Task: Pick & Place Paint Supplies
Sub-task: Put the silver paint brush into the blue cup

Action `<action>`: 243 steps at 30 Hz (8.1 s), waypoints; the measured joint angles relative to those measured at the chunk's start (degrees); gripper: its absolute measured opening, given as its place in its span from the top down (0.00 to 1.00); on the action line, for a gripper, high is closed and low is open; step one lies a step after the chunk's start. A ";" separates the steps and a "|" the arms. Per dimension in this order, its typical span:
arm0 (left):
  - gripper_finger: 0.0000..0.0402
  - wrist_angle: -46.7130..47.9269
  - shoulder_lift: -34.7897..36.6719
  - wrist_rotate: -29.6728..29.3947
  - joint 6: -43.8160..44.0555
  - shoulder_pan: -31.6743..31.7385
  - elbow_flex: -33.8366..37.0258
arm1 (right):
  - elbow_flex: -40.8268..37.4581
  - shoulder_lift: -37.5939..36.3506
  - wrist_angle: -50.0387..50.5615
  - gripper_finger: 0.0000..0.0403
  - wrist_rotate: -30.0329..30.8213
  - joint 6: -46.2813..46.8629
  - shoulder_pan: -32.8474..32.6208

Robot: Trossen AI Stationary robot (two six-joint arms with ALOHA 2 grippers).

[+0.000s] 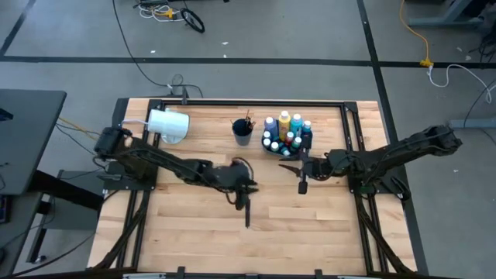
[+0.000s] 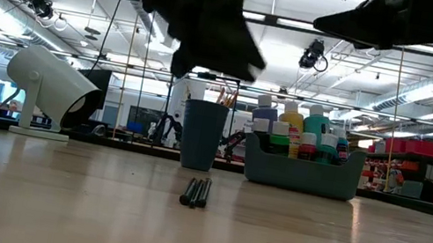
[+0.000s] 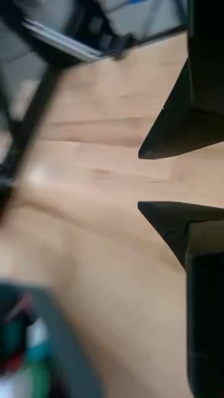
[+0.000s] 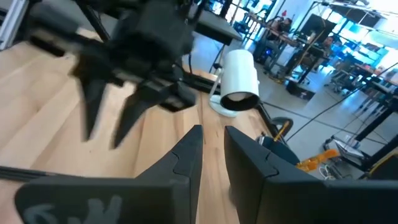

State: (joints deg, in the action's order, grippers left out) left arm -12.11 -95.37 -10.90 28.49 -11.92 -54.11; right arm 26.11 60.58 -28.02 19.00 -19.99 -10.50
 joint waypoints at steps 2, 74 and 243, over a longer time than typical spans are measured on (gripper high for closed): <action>0.67 6.63 -3.33 1.74 0.02 0.22 -3.91 | 0.10 0.35 0.06 0.82 -0.23 -0.02 0.02; 0.98 31.66 -20.13 -4.63 25.29 0.98 -17.66 | 0.17 0.48 -0.28 0.82 -0.63 1.51 0.00; 0.99 -73.90 -13.34 -17.49 -38.42 25.16 9.53 | 0.15 0.48 -5.11 0.82 -2.01 -5.96 0.04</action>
State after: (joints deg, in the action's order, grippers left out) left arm -86.01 -108.71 -28.40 -9.93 13.23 -44.58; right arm 26.26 61.06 -33.13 16.99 -25.95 -10.46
